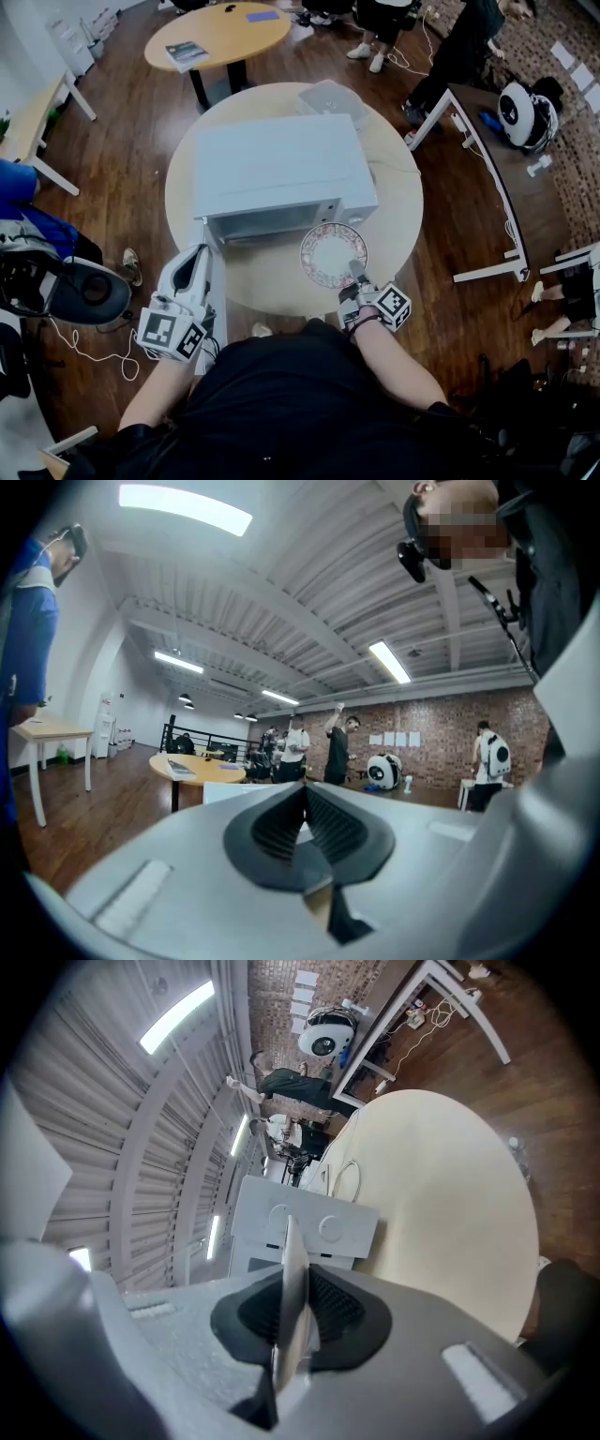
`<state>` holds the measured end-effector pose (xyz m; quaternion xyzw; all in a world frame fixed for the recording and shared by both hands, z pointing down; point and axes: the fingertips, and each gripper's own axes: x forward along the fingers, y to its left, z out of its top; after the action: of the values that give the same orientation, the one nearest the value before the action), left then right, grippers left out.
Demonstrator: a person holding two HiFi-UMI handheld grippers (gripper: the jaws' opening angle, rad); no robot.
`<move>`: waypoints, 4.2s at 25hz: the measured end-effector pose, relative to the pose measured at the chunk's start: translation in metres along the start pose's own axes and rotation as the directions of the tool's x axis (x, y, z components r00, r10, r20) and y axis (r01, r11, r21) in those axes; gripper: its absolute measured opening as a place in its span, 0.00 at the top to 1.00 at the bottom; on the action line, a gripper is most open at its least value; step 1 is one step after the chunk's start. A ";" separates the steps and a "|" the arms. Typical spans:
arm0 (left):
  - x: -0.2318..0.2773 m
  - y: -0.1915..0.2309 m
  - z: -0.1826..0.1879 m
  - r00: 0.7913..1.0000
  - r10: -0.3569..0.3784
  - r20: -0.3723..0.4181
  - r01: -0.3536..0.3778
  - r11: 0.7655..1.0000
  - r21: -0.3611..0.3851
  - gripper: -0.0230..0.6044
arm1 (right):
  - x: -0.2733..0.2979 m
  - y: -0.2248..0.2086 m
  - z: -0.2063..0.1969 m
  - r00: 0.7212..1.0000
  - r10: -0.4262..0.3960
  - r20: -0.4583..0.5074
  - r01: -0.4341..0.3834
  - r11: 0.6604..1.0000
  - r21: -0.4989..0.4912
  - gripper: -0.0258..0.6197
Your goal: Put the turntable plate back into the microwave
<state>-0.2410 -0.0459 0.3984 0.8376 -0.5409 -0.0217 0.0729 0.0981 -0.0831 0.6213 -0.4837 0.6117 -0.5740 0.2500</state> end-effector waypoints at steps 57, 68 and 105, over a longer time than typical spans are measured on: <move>-0.008 -0.001 -0.006 0.973 0.232 -0.003 -0.232 0.973 0.000 0.96 | 0.083 0.039 -0.063 0.908 0.101 -0.406 -0.138 0.988 -0.062 0.91; 0.000 -0.003 -0.003 0.971 0.238 -0.002 -0.238 0.971 -0.005 0.96 | 0.091 0.040 -0.072 0.893 0.093 -0.440 -0.134 0.989 -0.062 0.91; 0.036 0.048 0.001 0.974 0.227 -0.021 -0.228 0.974 -0.018 0.96 | 0.155 0.052 -0.105 0.895 0.072 -0.440 -0.110 0.992 -0.061 0.91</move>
<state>-0.2699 -0.0982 0.4061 0.7695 -0.6323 -0.0110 0.0884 -0.0718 -0.1777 0.6334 -0.3239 0.6976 -0.6291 0.1125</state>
